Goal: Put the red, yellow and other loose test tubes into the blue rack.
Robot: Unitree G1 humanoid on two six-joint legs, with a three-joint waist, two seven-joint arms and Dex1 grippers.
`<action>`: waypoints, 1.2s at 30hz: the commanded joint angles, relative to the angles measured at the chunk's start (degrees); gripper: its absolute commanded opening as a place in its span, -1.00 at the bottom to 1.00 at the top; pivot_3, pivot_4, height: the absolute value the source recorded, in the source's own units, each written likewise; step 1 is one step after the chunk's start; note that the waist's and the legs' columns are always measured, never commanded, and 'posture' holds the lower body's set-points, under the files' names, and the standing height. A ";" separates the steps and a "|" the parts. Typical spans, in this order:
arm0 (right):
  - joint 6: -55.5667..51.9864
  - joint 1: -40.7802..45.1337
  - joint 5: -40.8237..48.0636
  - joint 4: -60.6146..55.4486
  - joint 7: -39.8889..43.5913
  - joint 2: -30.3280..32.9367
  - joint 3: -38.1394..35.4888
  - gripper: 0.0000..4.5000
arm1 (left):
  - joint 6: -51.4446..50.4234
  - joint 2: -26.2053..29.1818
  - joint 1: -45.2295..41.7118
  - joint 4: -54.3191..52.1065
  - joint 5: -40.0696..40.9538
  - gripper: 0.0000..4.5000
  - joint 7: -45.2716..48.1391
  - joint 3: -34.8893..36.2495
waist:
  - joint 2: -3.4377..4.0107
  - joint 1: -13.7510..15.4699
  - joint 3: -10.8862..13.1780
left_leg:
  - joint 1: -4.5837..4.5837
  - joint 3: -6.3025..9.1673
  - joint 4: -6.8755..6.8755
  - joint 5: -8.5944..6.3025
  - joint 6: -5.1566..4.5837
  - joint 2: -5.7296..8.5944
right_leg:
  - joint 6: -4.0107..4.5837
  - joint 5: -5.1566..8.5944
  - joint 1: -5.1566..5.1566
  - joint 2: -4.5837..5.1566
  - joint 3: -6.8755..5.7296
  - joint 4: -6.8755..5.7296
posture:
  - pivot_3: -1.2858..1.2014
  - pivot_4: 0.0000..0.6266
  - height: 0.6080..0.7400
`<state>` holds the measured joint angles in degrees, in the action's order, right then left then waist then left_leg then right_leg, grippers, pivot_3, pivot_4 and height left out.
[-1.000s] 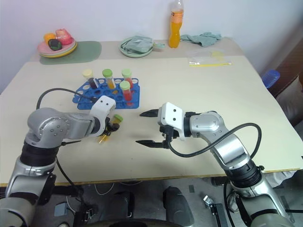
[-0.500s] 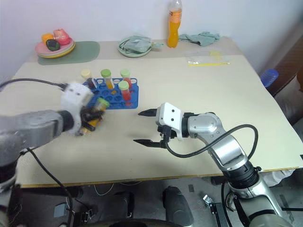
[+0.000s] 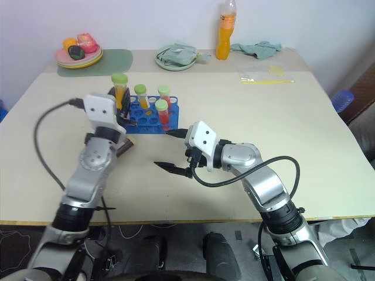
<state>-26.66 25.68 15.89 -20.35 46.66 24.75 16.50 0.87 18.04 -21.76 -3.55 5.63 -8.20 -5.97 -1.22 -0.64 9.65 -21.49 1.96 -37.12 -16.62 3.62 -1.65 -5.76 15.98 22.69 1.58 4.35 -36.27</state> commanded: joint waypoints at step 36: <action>-1.80 -1.15 0.75 -4.77 -3.27 0.58 -1.88 1.00 | 39.92 -11.25 -13.28 45.92 -5.55 -0.64 8.61 7.79 | 0.00 -0.07 0.00 | 0.03 0.03 0.00 -0.01 -0.03 0.01 | -0.13 -0.07 -0.02 -0.03 -0.06 -0.05 | 0.03 -0.52 1.00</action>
<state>-28.41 24.53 15.98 -22.48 43.43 25.02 15.34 37.99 7.39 -34.58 41.13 -0.48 -0.05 1.32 -1.21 -0.71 9.65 -21.45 1.99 -37.13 -16.62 3.60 -1.65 -5.88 15.91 22.65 1.55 4.29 -36.32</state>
